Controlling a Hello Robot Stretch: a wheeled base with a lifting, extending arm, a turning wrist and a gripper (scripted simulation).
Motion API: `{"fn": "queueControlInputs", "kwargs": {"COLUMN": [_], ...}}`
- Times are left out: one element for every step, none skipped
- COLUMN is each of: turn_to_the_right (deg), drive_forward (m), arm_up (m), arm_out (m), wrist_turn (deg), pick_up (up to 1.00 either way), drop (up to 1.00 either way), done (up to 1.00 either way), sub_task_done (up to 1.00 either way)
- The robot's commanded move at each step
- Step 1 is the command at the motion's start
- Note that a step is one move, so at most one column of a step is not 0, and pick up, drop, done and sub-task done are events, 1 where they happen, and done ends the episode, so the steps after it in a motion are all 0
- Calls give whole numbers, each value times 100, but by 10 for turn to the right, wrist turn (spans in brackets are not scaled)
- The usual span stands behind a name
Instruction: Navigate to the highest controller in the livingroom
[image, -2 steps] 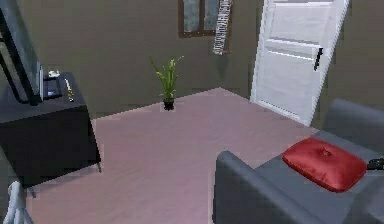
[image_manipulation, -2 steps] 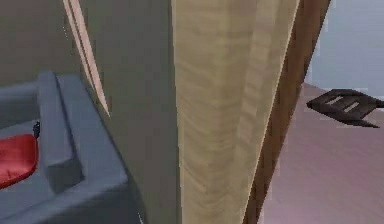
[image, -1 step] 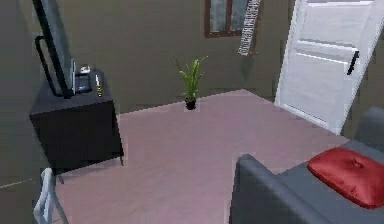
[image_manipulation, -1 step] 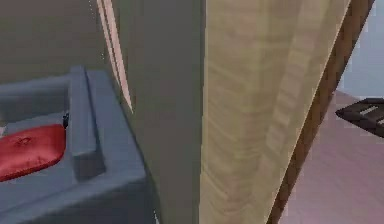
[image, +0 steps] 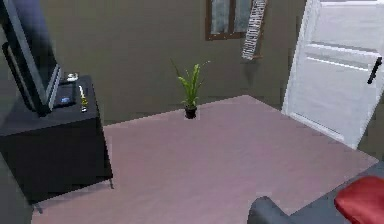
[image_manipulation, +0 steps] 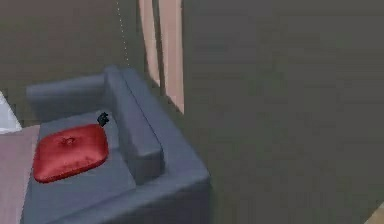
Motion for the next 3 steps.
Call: {"fn": "queueControlInputs", "kwargs": {"turn_to_the_right": [-210, 0, 270], "drive_forward": [0, 60, 0], "arm_up": [0, 0, 0], "arm_out": [0, 0, 0], "wrist_turn": [0, 0, 0], "pick_up": [0, 0, 0], "drop": [0, 0, 0], "done": [0, 0, 0], "sub_task_done": [0, 0, 0]}}
